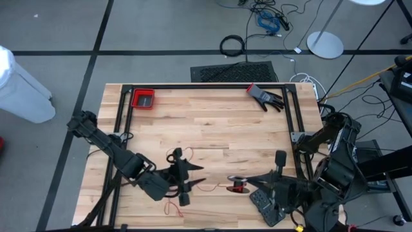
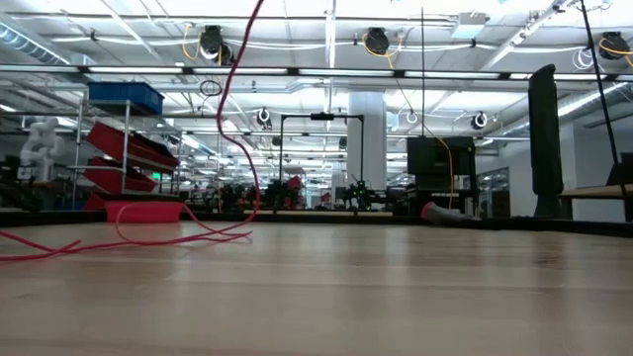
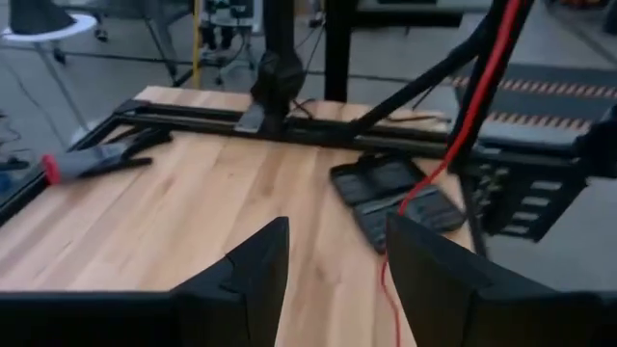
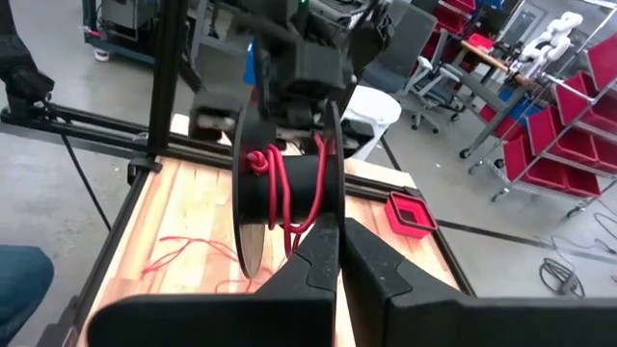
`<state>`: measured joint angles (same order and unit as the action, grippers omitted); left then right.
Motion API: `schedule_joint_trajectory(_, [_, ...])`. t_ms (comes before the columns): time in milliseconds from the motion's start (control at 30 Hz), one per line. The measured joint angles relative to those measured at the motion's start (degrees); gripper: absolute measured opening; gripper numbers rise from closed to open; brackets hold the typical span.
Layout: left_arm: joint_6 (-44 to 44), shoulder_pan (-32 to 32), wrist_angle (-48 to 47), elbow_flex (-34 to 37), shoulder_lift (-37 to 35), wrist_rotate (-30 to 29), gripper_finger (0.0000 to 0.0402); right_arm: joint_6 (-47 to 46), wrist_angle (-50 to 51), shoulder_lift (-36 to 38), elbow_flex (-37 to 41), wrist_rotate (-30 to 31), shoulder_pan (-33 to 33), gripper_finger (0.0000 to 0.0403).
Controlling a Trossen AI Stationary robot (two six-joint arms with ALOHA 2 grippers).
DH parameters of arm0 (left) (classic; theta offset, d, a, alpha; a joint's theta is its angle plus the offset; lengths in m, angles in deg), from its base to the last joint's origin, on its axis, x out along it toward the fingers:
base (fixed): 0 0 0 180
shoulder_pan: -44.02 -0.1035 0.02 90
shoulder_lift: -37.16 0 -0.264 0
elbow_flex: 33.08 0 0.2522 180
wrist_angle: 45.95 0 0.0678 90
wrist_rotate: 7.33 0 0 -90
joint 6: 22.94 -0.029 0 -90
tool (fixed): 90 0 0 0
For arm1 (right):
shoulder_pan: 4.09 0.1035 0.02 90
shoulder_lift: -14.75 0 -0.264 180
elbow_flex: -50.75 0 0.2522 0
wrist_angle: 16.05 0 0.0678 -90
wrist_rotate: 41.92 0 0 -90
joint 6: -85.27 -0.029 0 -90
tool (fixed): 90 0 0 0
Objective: Coil cords
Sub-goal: Coil the red wire onto the spool
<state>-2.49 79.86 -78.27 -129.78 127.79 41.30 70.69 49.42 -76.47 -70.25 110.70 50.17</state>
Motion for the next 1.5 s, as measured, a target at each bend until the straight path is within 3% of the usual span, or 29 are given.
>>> schedule_joint_trajectory(300, [0.83,1.49,0.32,-0.04,6.65,5.37,0.0178,-4.45,3.51,0.0,0.0,0.04,0.0,0.0])
schedule_joint_trajectory(567, [0.25,-0.1,0.35,0.0,13.97,5.17,0.0178,-4.51,2.67,0.0,0.0,0.06,0.18,0.0])
schedule_joint_trajectory(767, [4.27,-1.83,4.54,0.0,14.3,3.82,0.0178,-5.21,2.81,0.0,0.0,0.06,1.61,0.0])
schedule_joint_trajectory(933, [-0.1,-1.53,9.45,0.0,14.3,8.85,0.0178,-4.91,2.84,0.0,0.0,0.27,2.19,0.0])
schedule_joint_trajectory(1500, [-7.44,0.74,10.34,0.0,14.3,5.68,0.0178,-4.73,2.59,-0.02,0.0,0.39,2.15,0.0])
